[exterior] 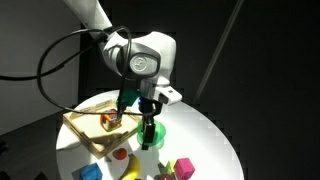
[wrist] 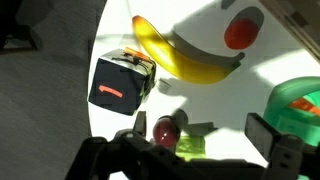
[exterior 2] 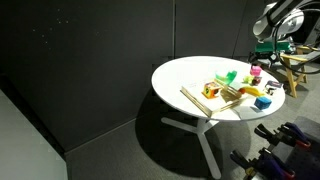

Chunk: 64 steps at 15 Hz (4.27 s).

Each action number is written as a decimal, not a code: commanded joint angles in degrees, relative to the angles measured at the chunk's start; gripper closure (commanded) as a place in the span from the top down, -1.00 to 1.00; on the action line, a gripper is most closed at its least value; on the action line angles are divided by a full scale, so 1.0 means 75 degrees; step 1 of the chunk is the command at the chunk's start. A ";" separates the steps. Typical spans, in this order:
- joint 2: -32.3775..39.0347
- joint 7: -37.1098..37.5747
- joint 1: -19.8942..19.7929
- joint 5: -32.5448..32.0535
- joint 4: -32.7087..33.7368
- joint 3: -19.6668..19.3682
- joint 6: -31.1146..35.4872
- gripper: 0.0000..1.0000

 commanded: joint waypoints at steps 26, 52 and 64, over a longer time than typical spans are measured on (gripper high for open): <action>-0.1254 -0.5842 0.0113 0.1062 -0.2123 0.1883 0.1114 1.00; -0.1140 -0.8080 -0.0821 0.1290 -0.2802 0.1775 0.2336 1.00; -0.1069 -0.7931 -0.1002 0.1166 -0.3129 0.1580 0.2570 1.00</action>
